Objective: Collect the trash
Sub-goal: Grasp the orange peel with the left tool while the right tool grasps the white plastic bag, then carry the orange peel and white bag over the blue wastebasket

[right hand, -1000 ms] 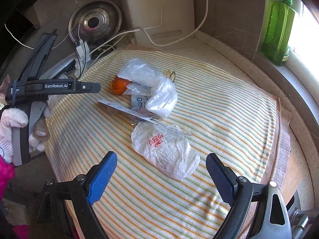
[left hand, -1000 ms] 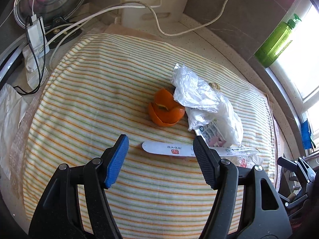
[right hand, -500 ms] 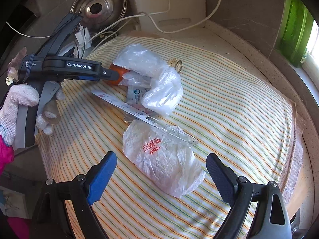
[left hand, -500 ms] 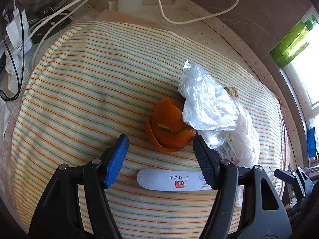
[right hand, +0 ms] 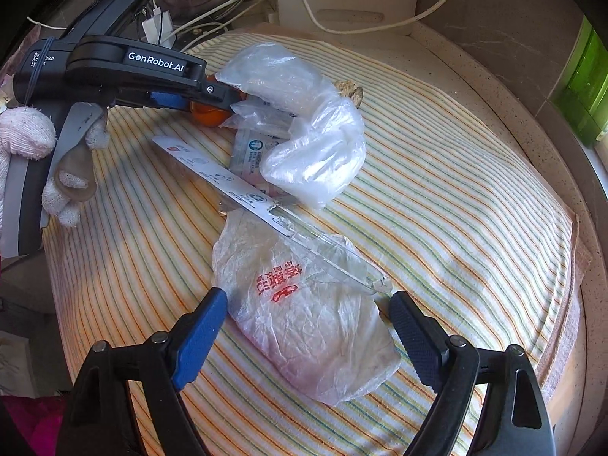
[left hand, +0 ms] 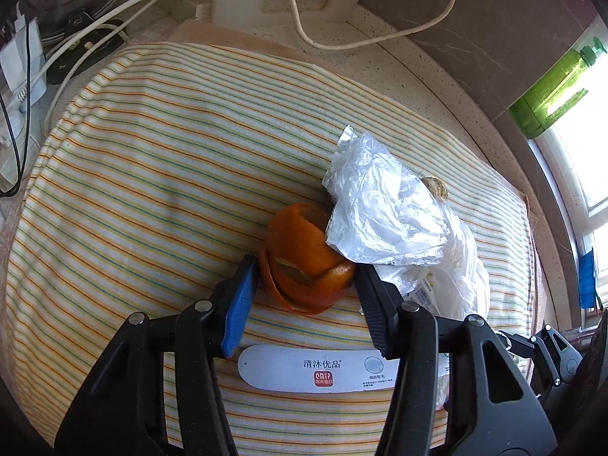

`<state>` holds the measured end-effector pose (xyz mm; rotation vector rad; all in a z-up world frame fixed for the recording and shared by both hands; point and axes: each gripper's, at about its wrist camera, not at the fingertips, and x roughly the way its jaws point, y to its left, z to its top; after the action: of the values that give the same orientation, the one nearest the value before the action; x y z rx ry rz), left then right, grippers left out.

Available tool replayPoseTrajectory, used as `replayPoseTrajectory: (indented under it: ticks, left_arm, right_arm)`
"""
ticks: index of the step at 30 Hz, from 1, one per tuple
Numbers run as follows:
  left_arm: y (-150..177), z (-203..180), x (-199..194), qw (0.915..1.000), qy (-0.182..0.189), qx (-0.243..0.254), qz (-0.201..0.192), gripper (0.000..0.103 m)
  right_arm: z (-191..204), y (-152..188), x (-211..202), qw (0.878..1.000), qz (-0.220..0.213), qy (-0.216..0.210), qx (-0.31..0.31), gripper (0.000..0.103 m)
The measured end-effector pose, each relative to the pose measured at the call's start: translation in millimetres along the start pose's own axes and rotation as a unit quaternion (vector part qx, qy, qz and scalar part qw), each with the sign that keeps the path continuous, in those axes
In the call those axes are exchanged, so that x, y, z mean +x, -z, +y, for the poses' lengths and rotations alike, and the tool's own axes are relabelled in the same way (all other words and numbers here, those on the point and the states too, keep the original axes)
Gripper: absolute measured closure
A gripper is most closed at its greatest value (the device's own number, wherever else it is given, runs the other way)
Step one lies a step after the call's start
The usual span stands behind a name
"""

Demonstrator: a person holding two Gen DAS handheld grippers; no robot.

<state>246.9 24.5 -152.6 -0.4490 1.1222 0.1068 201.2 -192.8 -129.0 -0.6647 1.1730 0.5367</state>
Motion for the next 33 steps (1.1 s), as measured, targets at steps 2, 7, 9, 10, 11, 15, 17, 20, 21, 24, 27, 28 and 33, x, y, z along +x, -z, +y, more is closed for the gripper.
replayPoseTrajectory:
  ticks: [2, 7, 9, 10, 11, 15, 17, 20, 21, 24, 27, 28, 33]
  left_arm:
    - [0.1, -0.2, -1.4, 1.0, -0.005, 0.002, -0.004, 0.052]
    - [2.7, 2.3, -8.3, 0.9998, -0.013, 0.006, -0.014, 0.053]
    - [3.8, 5.1, -12.1, 0.9997, -0.014, 0.004, -0.018, 0.054]
    - [4.1, 7.5, -15.0, 0.9997, -0.014, 0.003, -0.019, 0.054]
    - [4.5, 8.9, -17.4, 0.9996, -0.015, 0.002, -0.022, 0.054]
    - [6.9, 13.9, -29.8, 0.9992, -0.019, 0.002, -0.034, 0.054]
    - [9.1, 16.1, -36.5, 0.9989, -0.022, 0.003, -0.041, 0.054]
    - [12.5, 20.8, -46.7, 0.9985, -0.022, 0.003, -0.05, 0.054]
    - [13.8, 22.9, -50.2, 0.9984, -0.022, 0.002, -0.052, 0.054]
    - [18.1, 28.7, -60.7, 0.9979, -0.021, -0.002, -0.061, 0.054]
    - [24.0, 34.2, -71.8, 0.9975, -0.018, -0.005, -0.069, 0.054]
    - [25.8, 35.9, -75.4, 0.9973, -0.017, -0.005, -0.071, 0.054]
    - [38.4, 42.7, -94.5, 0.9966, -0.015, -0.004, -0.08, 0.054]
  right_arm:
    - [-1.0, -1.8, -0.1, 1.0, -0.001, 0.002, 0.001, 0.025]
    - [-7.6, 0.3, -5.4, 1.0, -0.004, -0.006, 0.01, 0.058]
    - [-10.1, 2.0, -7.2, 1.0, -0.002, -0.014, 0.013, 0.07]
    - [-10.9, 3.1, -8.4, 1.0, -0.002, -0.02, 0.015, 0.078]
    - [-11.3, 4.0, -9.0, 0.999, -0.001, -0.026, 0.018, 0.08]
    - [-9.8, 9.4, -14.4, 0.999, -0.007, -0.034, 0.025, 0.09]
    - [-7.3, 10.3, -17.6, 0.999, -0.011, -0.037, 0.03, 0.091]
    - [-7.2, 14.1, -25.9, 0.998, -0.02, -0.039, 0.041, 0.092]
    - [-7.6, 15.7, -28.9, 0.998, -0.023, -0.039, 0.044, 0.092]
    - [-10.0, 20.9, -40.0, 0.997, -0.033, -0.039, 0.056, 0.092]
    - [-12.2, 22.5, -51.6, 0.996, -0.046, -0.039, 0.069, 0.092]
    - [-12.2, 23.0, -56.0, 0.995, -0.051, -0.039, 0.073, 0.092]
    - [-8.4, 25.0, -76.8, 0.993, -0.074, -0.041, 0.083, 0.092]
